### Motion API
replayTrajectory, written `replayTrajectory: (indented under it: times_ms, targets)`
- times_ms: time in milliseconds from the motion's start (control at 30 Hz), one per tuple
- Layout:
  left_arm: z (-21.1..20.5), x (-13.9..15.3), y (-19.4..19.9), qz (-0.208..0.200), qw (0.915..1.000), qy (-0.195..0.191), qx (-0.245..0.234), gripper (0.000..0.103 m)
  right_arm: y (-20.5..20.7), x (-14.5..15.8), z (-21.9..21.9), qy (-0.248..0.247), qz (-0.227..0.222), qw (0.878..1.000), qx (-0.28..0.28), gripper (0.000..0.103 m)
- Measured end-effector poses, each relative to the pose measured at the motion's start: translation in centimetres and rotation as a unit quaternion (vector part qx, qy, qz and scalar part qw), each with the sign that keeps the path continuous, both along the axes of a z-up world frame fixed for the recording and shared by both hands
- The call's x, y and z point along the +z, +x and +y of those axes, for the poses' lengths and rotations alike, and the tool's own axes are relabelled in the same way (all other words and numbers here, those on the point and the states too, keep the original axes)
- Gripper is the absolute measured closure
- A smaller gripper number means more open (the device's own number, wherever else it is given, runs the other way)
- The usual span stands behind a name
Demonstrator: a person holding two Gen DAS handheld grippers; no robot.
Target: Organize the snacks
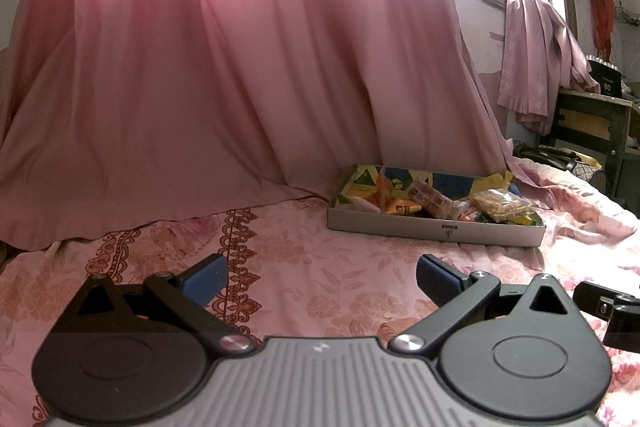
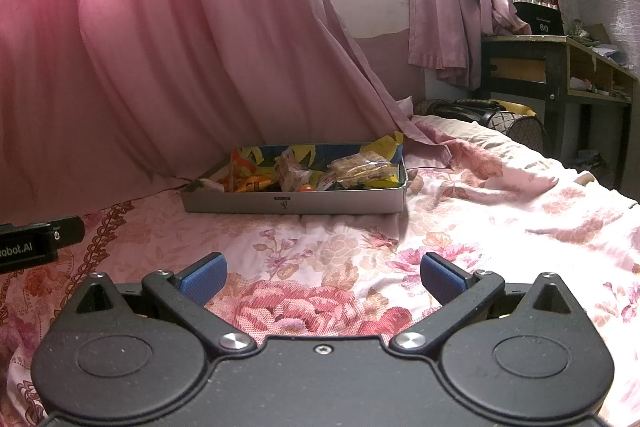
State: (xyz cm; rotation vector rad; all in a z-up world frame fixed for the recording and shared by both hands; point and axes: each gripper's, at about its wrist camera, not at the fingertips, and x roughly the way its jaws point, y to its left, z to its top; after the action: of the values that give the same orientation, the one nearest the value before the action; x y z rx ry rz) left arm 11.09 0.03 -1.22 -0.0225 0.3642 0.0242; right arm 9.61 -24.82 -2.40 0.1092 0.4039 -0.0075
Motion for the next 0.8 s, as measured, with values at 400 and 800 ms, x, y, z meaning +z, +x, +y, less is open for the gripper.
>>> replayTrajectory:
  times_ms: [400,800]
  targets:
    - [-0.03,-0.01,-0.01,0.0,1.0,0.0,0.0,0.0,-0.01,0.0,-0.01,0.0,0.0,1.0,0.0,0.001]
    - [-0.02,-0.19,-0.06,0.001,1.0,0.001,0.001,0.0,0.02,0.02,0.0,0.0,0.0,1.0,0.0,0.001]
